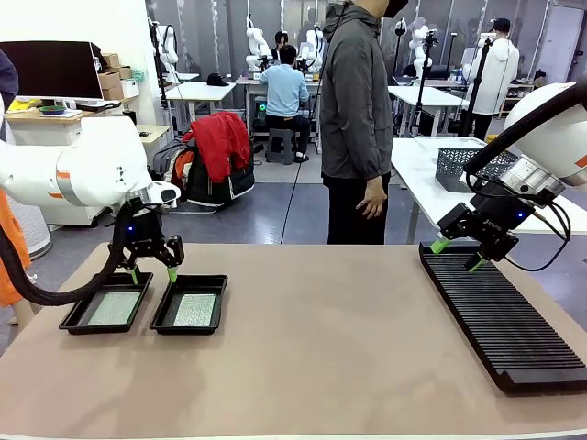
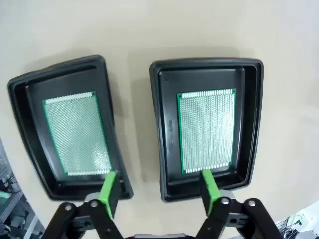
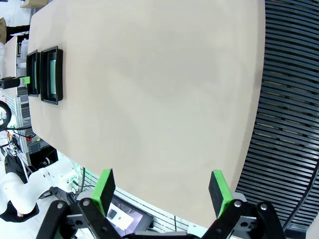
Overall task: Inspect and transfer BCBs to ESD trays.
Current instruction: Pick up the ESD tray and place it on the left side of the table.
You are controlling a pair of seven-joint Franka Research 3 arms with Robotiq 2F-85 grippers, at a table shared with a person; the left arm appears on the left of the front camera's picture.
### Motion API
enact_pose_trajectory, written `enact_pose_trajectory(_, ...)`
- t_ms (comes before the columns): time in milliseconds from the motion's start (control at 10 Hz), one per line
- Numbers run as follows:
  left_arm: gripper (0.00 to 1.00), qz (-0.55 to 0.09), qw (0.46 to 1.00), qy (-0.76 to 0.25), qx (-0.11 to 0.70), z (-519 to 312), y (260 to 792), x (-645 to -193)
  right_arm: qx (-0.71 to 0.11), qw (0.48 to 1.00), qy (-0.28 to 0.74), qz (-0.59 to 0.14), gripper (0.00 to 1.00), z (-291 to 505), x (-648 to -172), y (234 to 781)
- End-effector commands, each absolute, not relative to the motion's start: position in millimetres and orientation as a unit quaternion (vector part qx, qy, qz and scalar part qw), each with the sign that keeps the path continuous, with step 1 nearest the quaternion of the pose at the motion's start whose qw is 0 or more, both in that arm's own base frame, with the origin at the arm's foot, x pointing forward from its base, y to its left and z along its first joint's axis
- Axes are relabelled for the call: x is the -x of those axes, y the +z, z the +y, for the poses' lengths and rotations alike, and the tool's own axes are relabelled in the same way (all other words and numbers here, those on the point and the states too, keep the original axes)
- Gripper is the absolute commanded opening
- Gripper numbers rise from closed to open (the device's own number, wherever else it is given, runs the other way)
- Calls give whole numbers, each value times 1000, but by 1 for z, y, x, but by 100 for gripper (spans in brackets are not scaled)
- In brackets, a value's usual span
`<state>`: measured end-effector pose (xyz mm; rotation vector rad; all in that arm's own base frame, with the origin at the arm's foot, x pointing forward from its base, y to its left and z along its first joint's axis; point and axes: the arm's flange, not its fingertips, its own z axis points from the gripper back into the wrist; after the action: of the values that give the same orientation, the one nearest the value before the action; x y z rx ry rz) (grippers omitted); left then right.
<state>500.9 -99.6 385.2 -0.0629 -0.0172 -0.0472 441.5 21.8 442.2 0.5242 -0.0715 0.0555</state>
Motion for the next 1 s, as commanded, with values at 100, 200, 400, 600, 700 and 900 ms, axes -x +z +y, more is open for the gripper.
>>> enact_pose_trajectory(100,100,0,1000,-20,-4,-103,412,-487,-256,966,17,-34,100,23,-441,443)
enact_pose_trajectory(200,100,-1,1000,-16,-7,-102,417,-482,-256,966,17,-34,100,23,-441,443)
enact_pose_trajectory(400,100,-4,1000,-13,-8,-100,426,-475,-256,966,17,-34,100,23,-441,443)
enact_pose_trajectory(600,100,-8,1000,-11,-3,-97,434,-469,-256,966,17,-34,100,23,-441,443)
enact_pose_trajectory(700,100,-2,1000,-18,3,-98,437,-467,-256,966,17,-34,100,23,-441,443)
enact_pose_trajectory(900,100,-10,1000,-22,7,-99,435,-478,-256,966,17,-34,100,23,-441,443)
